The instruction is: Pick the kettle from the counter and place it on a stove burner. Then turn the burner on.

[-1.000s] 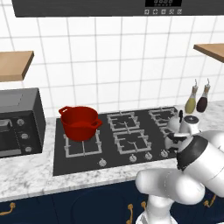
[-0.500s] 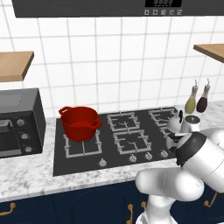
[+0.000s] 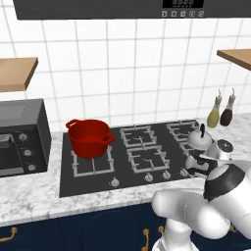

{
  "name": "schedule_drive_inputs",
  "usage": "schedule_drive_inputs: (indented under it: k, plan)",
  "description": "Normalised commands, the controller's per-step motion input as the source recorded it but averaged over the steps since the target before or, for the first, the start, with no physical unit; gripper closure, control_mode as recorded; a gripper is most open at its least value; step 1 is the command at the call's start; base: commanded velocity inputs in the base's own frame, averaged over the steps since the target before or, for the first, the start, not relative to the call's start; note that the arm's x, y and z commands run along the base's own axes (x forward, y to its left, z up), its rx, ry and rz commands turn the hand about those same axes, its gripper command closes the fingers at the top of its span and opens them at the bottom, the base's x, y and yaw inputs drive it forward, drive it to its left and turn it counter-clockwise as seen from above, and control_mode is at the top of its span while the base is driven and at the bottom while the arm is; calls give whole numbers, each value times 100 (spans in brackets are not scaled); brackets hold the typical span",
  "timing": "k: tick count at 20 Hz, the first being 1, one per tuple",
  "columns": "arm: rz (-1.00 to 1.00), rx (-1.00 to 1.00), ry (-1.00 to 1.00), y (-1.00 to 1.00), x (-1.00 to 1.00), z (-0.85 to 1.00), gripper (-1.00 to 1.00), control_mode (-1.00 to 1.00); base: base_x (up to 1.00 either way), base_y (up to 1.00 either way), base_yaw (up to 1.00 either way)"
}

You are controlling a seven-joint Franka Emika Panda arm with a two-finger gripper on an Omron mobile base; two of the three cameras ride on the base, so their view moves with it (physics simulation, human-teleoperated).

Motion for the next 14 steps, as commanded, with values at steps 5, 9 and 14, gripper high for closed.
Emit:
schedule_drive_inputs:
  k: [5,9,14]
  plan:
    - [44,0,-14,12,0,0,100,-100,0,0,0]
    - [40,0,-5,10,0,0,100,-100,0,0,0]
    - [25,0,-2,2,3,3,100,-100,0,0,0]
